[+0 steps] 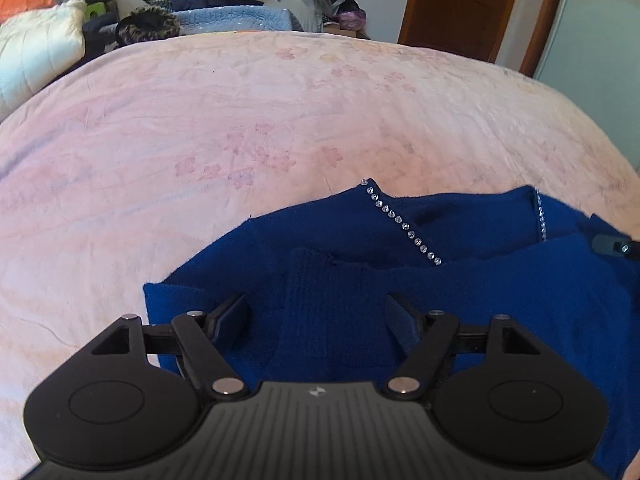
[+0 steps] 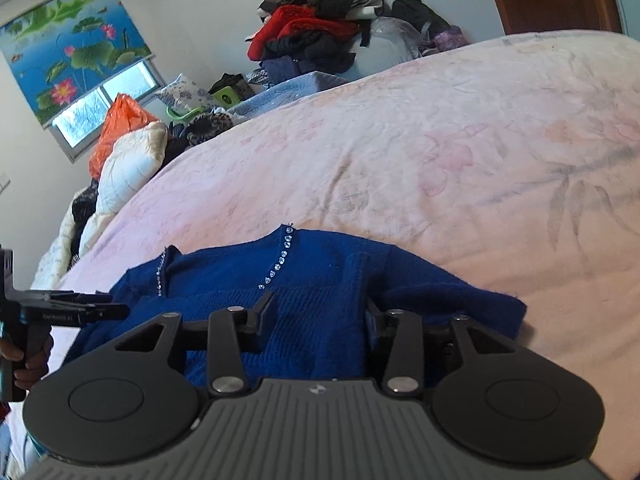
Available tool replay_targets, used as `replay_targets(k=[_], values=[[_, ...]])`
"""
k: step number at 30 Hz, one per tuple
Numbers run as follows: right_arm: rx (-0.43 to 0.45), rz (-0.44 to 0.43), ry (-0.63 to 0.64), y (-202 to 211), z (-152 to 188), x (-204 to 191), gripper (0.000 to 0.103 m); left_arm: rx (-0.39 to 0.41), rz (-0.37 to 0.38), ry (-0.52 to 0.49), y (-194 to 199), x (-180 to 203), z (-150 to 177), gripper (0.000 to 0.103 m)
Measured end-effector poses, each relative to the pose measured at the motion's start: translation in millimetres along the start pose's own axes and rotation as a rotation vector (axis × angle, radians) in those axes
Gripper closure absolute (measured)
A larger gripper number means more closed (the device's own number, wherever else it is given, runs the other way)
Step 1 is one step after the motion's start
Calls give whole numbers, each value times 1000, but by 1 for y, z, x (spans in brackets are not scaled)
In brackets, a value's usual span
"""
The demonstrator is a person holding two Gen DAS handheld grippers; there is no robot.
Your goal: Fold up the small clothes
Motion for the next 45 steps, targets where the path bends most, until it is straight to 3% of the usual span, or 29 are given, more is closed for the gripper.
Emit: replay_targets(k=[2, 3, 4, 5, 11, 16, 24, 29, 37, 41, 43, 45], values=[[6, 11, -1, -1, -1, 2, 75, -4, 15, 13, 2, 0, -1, 66], [11, 9, -8, -1, -2, 4, 78, -1, 16, 21, 3, 0, -1, 73], [18, 9, -15, -1, -2, 5, 84, 4, 18, 26, 5, 0, -2, 90], [26, 10, -17, -1, -3, 6, 90, 9, 25, 29, 7, 0, -2, 94], [88, 10, 7, 11, -9, 1, 94, 120, 3, 24, 34, 3, -8, 97], [137, -10, 39, 22, -26, -14, 94, 165, 16, 72, 50, -2, -27, 97], [201, 4, 78, 24, -59, -23, 94, 221, -40, 117, 48, -15, -55, 97], [194, 32, 45, 5, -68, -6, 94, 204, -86, 104, 19, -13, -66, 97], [89, 87, -26, -33, -46, 22, 94, 134, -140, 55, -23, -5, -45, 97], [79, 112, -47, -33, -42, 28, 85, 133, -158, 39, -23, -4, -43, 95], [82, 128, -52, -31, -42, 30, 70, 134, -173, 35, -21, -4, -43, 94], [92, 153, -39, -28, -43, 30, 47, 127, -186, 30, -21, -3, -43, 94]])
Point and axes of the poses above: each gripper's, at about its wrist camera, not at the fingertips, and y roughly against the way its jaws point, x to its right, z to its underside, the point moved 10 cm from there along -y, roughly the way its jaws point, and after that the axes turned 13 degrees about -z, right-handed, at the moved point
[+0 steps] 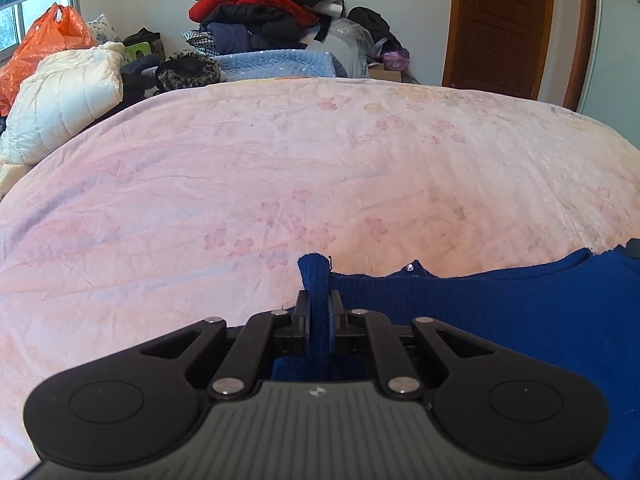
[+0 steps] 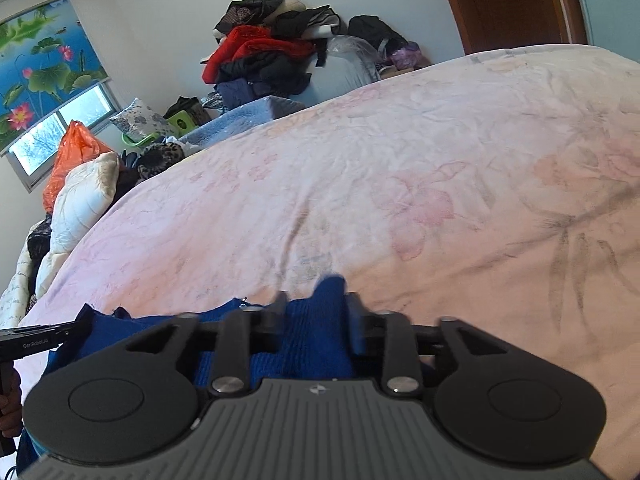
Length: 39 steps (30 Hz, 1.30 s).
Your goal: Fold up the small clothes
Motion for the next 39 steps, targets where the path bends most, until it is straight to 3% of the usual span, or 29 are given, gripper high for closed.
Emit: replay_targets(k=[5, 8, 10, 12, 14, 16, 17, 21, 25, 31, 34, 39], values=[[38, 68, 105, 17, -5, -12, 43, -14, -27, 4, 0, -1, 0, 93], [39, 25, 217, 27, -5, -38, 39, -22, -34, 0, 2, -1, 1, 93], [-22, -27, 295, 25, 4, -60, 35, -23, -46, -13, 2, -1, 1, 91], [-106, -76, 343, 19, 17, -77, 32, -24, -59, -16, 2, -2, 1, 83], [-149, -77, 362, 13, 27, -85, 32, -22, -85, -13, 2, -7, 1, 60], [-178, -58, 344, 7, 31, -81, 32, -8, -108, -13, 3, -11, 0, 44], [-180, -45, 321, 4, 32, -76, 32, -2, -118, -16, 3, -13, 0, 42], [-162, 24, 221, 4, 31, -50, 32, -1, -132, -22, 7, -19, 3, 42], [-112, 42, 216, 18, 31, -52, 31, -14, -137, -12, 15, -21, 8, 36], [-140, -38, 238, 34, 50, -75, 24, -2, -121, -14, 37, -11, 19, 28], [-164, -32, 254, 34, 59, -73, 20, 11, -111, -43, 44, -1, 26, 26], [-146, 3, 227, 41, 59, -62, 20, 55, -158, -105, 58, -1, 38, 26]])
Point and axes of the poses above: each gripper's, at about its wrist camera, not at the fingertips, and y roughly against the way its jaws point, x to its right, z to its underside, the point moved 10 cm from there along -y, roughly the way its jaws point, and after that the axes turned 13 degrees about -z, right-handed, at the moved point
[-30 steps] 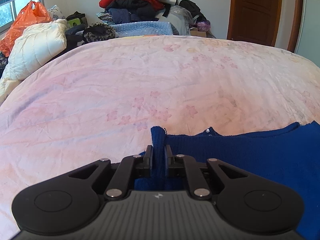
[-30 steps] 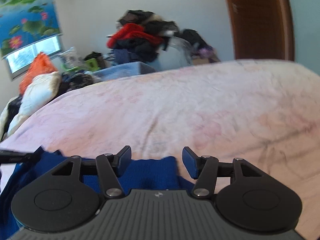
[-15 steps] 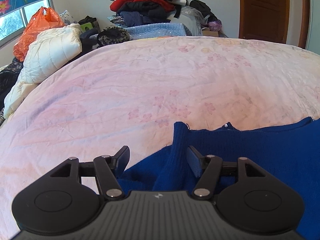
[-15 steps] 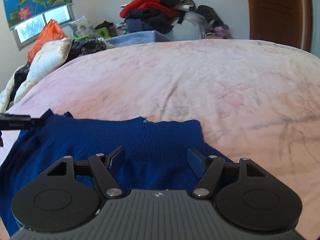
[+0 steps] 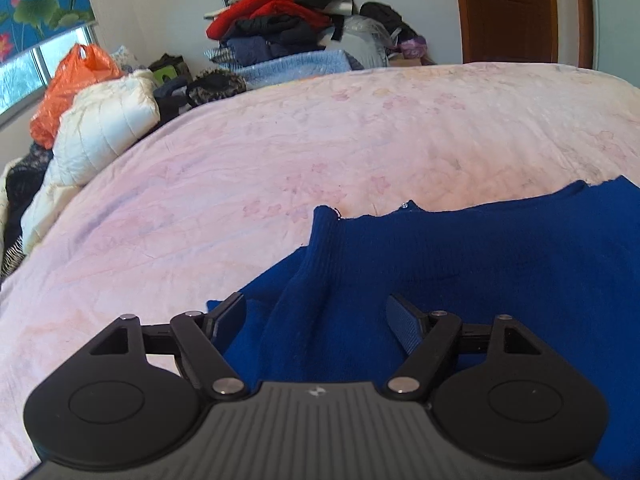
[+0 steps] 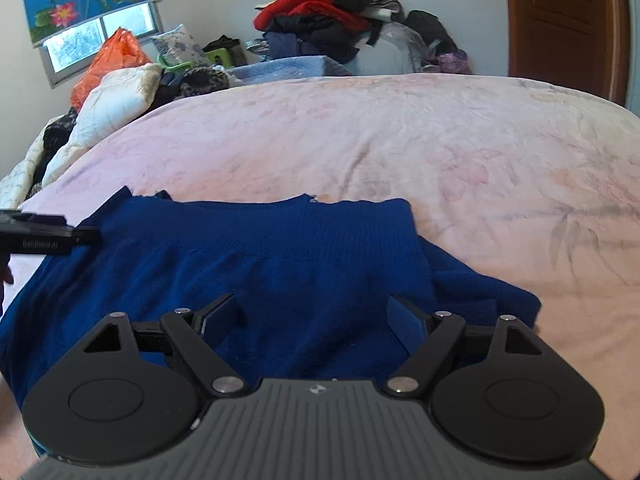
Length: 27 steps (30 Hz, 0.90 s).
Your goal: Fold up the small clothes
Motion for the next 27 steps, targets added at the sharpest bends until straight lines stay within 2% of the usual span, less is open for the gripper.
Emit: replay_targets(k=[5, 8, 10, 11, 15, 20, 24, 27], values=[[97, 14, 47, 33, 3, -8, 18, 75, 25, 73, 25, -25, 22, 26], [114, 15, 51, 44, 13, -6, 16, 121, 3, 139, 34, -45, 38, 26], [111, -22, 2, 43, 21, -4, 16, 156, -5, 185, 38, -54, 45, 23], [115, -43, -24, 42, 23, -4, 16, 147, -1, 199, 36, -55, 49, 18], [154, -34, -55, 37, 25, -2, 14, 79, 61, 204, 22, -43, 61, 18], [153, -8, -56, 34, 26, 2, 16, 104, -19, 169, 15, -44, 60, 16], [141, 18, 0, 39, 28, -1, 15, 92, -18, 184, 24, -50, 61, 17], [157, 1, 44, 43, 29, -4, 13, 64, -1, 221, 35, -59, 68, 17]])
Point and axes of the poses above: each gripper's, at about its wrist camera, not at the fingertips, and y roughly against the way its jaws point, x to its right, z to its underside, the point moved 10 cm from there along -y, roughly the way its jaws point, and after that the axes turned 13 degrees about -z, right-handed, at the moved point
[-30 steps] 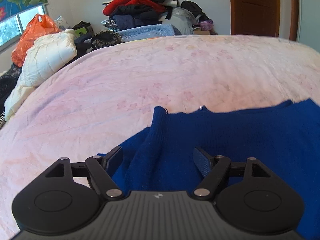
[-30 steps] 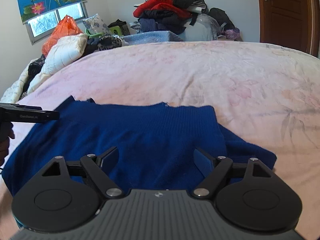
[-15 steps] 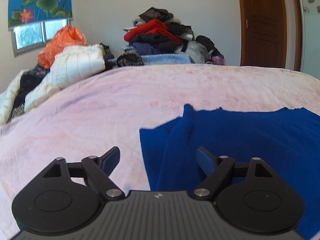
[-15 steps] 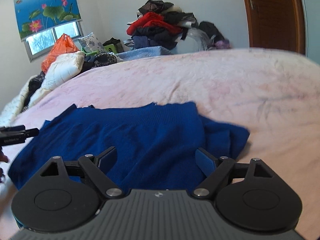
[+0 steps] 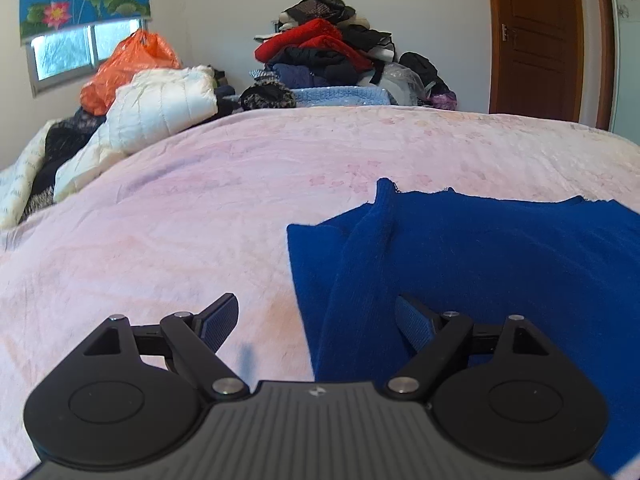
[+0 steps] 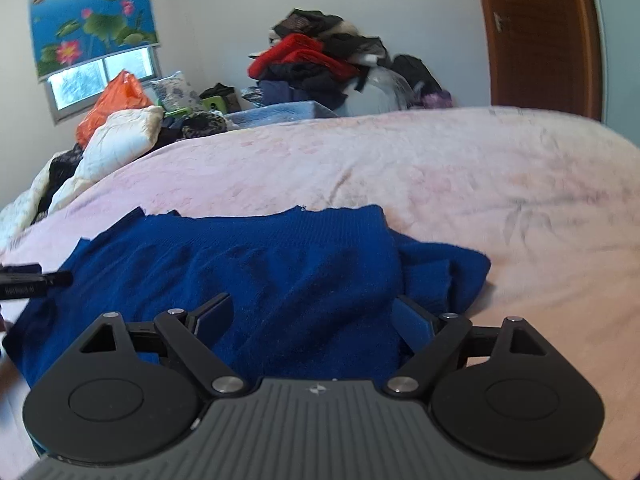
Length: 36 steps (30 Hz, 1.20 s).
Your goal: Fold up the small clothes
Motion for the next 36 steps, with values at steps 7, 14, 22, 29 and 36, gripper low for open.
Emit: replay_targets(k=[7, 14, 22, 29, 36], values=[[54, -73, -104, -9, -7, 6, 13, -158, 164, 188, 21, -19, 21, 17], [-70, 85, 134, 1, -3, 4, 22, -135, 202, 114, 49, -4, 14, 17], [-90, 127, 91, 7, 2, 16, 25, -88, 211, -25, 63, 28, 14, 17], [-72, 24, 182, 14, -3, -43, 8, -118, 168, -71, 59, 41, 28, 17], [-193, 44, 115, -1, 21, -48, 6, -151, 125, -90, 61, 48, 43, 17]])
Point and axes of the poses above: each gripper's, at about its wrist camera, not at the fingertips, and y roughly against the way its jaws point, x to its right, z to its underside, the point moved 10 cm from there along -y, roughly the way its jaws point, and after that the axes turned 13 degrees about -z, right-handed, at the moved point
